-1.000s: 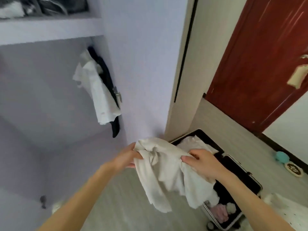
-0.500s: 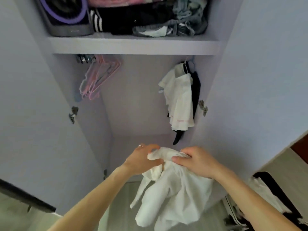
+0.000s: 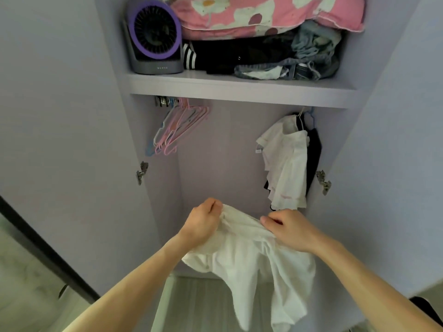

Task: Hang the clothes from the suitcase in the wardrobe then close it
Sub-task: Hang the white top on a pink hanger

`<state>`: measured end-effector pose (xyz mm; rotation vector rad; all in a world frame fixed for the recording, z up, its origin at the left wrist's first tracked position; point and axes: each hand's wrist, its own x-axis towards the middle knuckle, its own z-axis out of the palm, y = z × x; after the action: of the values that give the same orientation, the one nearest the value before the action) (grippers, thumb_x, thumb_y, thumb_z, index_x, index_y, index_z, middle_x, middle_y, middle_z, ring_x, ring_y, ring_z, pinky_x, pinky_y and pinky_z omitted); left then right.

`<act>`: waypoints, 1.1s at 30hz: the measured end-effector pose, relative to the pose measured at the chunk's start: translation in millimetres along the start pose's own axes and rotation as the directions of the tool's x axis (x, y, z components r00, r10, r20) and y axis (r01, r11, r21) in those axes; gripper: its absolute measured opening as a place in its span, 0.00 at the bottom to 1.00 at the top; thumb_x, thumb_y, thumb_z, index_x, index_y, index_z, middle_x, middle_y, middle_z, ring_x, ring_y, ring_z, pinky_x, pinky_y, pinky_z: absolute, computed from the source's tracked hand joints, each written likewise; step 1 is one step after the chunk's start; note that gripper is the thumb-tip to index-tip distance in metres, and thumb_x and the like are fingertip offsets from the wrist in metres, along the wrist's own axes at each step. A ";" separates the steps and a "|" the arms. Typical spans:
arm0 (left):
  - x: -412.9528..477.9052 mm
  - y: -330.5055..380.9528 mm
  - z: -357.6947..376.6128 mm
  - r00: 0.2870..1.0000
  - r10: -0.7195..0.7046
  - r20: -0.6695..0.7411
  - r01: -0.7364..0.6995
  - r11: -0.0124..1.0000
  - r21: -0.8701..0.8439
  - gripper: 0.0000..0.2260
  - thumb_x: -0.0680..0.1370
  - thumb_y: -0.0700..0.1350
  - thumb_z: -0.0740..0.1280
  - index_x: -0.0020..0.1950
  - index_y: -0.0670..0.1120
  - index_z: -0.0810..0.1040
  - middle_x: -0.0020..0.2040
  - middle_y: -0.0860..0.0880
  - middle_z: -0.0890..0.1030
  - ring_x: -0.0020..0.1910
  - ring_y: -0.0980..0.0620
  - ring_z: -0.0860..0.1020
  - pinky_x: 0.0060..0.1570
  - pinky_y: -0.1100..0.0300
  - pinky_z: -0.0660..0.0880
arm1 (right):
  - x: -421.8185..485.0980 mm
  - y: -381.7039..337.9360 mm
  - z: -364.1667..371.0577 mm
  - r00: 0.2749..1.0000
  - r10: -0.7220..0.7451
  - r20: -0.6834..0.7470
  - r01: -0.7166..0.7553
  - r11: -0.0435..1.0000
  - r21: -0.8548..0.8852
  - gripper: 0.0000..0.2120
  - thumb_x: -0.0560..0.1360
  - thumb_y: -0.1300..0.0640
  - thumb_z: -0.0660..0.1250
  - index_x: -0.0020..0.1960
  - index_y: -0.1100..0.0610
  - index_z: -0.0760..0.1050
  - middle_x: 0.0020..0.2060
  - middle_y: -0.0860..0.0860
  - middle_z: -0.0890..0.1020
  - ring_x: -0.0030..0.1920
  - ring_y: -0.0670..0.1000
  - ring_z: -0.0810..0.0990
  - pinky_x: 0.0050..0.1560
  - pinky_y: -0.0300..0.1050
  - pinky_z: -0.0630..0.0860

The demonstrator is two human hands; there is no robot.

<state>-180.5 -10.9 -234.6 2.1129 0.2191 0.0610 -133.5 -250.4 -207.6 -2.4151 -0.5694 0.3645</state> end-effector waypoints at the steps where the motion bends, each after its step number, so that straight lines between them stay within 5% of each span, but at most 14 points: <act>1: -0.6 2.4 -3.3 0.999 0.040 0.021 -0.042 0.997 0.068 0.17 0.81 0.62 0.59 0.42 0.49 0.69 0.34 0.53 0.75 0.35 0.51 0.72 0.39 0.55 0.71 | 0.1 1.0 -2.5 1.000 0.005 0.002 -0.005 1.000 -0.028 0.24 0.77 0.40 0.65 0.29 0.52 0.65 0.23 0.43 0.68 0.27 0.43 0.66 0.33 0.40 0.64; 3: -1.1 3.5 -10.8 0.989 0.093 0.112 -0.124 0.939 0.319 0.23 0.73 0.73 0.62 0.43 0.53 0.69 0.34 0.54 0.78 0.33 0.54 0.75 0.37 0.56 0.74 | -2.7 3.1 -6.9 1.000 0.026 0.009 -0.025 0.994 -0.107 0.20 0.71 0.35 0.71 0.32 0.49 0.73 0.25 0.41 0.73 0.27 0.41 0.70 0.31 0.35 0.65; 6: 2.2 4.8 -18.1 0.970 0.066 0.235 -0.171 0.869 0.465 0.22 0.70 0.73 0.66 0.43 0.55 0.69 0.36 0.53 0.79 0.35 0.54 0.76 0.40 0.55 0.76 | -7.4 13.8 -7.9 0.996 0.085 0.040 -0.077 0.982 -0.175 0.15 0.66 0.38 0.76 0.39 0.47 0.77 0.32 0.43 0.79 0.31 0.41 0.75 0.32 0.37 0.71; 8: 4.3 4.2 -17.8 0.953 0.049 0.298 -0.183 0.879 0.440 0.22 0.70 0.70 0.68 0.43 0.52 0.73 0.37 0.52 0.78 0.35 0.54 0.75 0.40 0.56 0.74 | -8.2 23.1 -5.6 0.993 0.110 0.048 -0.092 0.955 -0.283 0.06 0.70 0.51 0.72 0.42 0.45 0.75 0.40 0.46 0.80 0.38 0.44 0.79 0.36 0.43 0.76; 11: 5.0 4.1 -15.6 0.930 0.077 0.360 -0.189 0.939 0.289 0.17 0.74 0.62 0.71 0.42 0.48 0.76 0.40 0.47 0.80 0.37 0.54 0.75 0.41 0.55 0.73 | -10.5 30.2 -4.9 0.993 0.120 0.018 -0.099 0.884 -0.456 0.16 0.71 0.67 0.61 0.49 0.47 0.73 0.45 0.46 0.76 0.45 0.48 0.76 0.38 0.41 0.71; 15: 6.9 3.5 -20.3 0.963 0.107 0.247 -0.153 0.972 0.178 0.10 0.79 0.53 0.64 0.40 0.51 0.78 0.38 0.52 0.80 0.41 0.52 0.78 0.46 0.56 0.76 | -14.0 48.5 -6.4 0.969 0.235 -0.074 -0.236 0.803 -0.548 0.13 0.73 0.63 0.63 0.54 0.49 0.74 0.50 0.50 0.79 0.51 0.53 0.78 0.45 0.45 0.75; 18: 8.8 4.9 -23.3 0.971 0.180 0.157 -0.221 0.928 0.299 0.13 0.80 0.57 0.59 0.47 0.53 0.79 0.41 0.54 0.82 0.44 0.51 0.80 0.49 0.49 0.78 | -17.8 50.4 1.7 0.932 0.340 0.126 -0.222 0.811 -0.541 0.13 0.72 0.59 0.64 0.55 0.48 0.78 0.49 0.50 0.82 0.49 0.53 0.79 0.43 0.42 0.73; 21: 6.3 20.2 -19.5 0.939 0.287 0.190 -0.337 0.883 0.327 0.09 0.81 0.54 0.60 0.48 0.55 0.79 0.41 0.56 0.81 0.43 0.54 0.79 0.48 0.50 0.78 | -20.6 32.1 15.2 0.932 0.244 0.269 -0.146 0.930 -0.338 0.13 0.71 0.49 0.71 0.54 0.43 0.75 0.50 0.43 0.80 0.50 0.46 0.78 0.45 0.38 0.74; 23: 2.7 35.7 -14.0 0.898 0.364 0.248 -0.436 0.819 0.374 0.08 0.81 0.54 0.61 0.49 0.55 0.79 0.42 0.56 0.80 0.44 0.53 0.78 0.48 0.51 0.77 | -18.2 11.5 19.1 0.984 0.113 0.141 -0.108 0.993 -0.040 0.22 0.71 0.41 0.72 0.62 0.43 0.72 0.56 0.37 0.77 0.54 0.39 0.78 0.51 0.35 0.72; 25: 1.3 49.6 -8.6 0.854 0.417 0.310 -0.518 0.726 0.452 0.09 0.82 0.54 0.59 0.53 0.55 0.79 0.47 0.56 0.80 0.48 0.52 0.77 0.49 0.52 0.76 | -13.1 -8.6 20.6 0.999 0.042 0.008 -0.043 0.983 0.179 0.16 0.75 0.44 0.70 0.61 0.43 0.74 0.54 0.35 0.80 0.53 0.36 0.79 0.53 0.35 0.73; 27: 2.9 57.5 -5.8 0.843 0.432 0.319 -0.537 0.673 0.508 0.10 0.83 0.53 0.58 0.55 0.53 0.78 0.49 0.56 0.78 0.51 0.52 0.76 0.49 0.52 0.75 | -7.6 -22.7 23.1 0.997 -0.001 -0.075 0.016 0.980 0.198 0.05 0.78 0.50 0.67 0.52 0.40 0.76 0.44 0.33 0.82 0.46 0.34 0.80 0.49 0.35 0.73; 30: 6.0 58.1 -6.4 0.850 0.497 0.175 -0.504 0.671 0.544 0.09 0.82 0.53 0.61 0.56 0.52 0.77 0.47 0.57 0.74 0.52 0.50 0.75 0.44 0.56 0.70 | -4.1 -34.2 26.9 0.987 -0.047 -0.153 0.071 0.985 0.154 0.09 0.80 0.52 0.63 0.44 0.39 0.75 0.37 0.38 0.82 0.40 0.39 0.80 0.42 0.37 0.73; 33: 7.6 37.9 -0.6 0.847 0.524 -0.089 -0.396 0.733 0.554 0.20 0.76 0.59 0.68 0.65 0.53 0.74 0.61 0.53 0.75 0.60 0.48 0.73 0.53 0.55 0.70 | 0.1 -35.2 27.6 0.968 -0.015 -0.251 0.064 0.980 0.189 0.07 0.81 0.53 0.62 0.46 0.45 0.76 0.39 0.44 0.82 0.39 0.46 0.80 0.42 0.46 0.78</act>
<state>-168.1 -28.3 -202.4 2.6593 -0.1901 0.6289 -155.0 -211.1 -206.7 -2.2126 -0.4461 0.0922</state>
